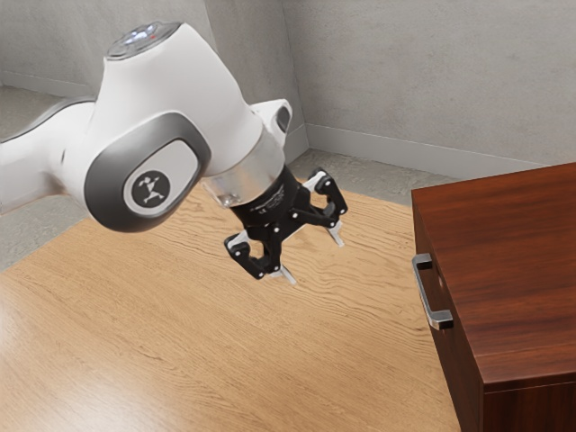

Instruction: Pull the drawer handle with one arm to open the drawer

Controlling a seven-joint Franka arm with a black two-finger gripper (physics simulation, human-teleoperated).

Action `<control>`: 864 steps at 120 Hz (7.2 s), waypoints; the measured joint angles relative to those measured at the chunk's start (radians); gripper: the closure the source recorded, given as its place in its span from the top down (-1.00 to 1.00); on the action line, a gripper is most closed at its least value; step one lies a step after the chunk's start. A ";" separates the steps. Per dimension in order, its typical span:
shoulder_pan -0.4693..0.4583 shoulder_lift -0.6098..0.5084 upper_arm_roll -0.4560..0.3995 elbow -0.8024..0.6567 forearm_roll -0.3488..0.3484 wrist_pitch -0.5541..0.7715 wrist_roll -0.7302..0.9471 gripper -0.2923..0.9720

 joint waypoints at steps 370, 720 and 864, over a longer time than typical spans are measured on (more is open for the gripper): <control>-0.001 0.140 -0.111 -0.074 0.000 0.288 0.094 -0.06; 0.007 -0.277 0.034 -0.503 -0.018 0.327 0.096 -0.15; -0.012 -0.392 0.069 -0.507 -0.024 0.266 0.106 0.14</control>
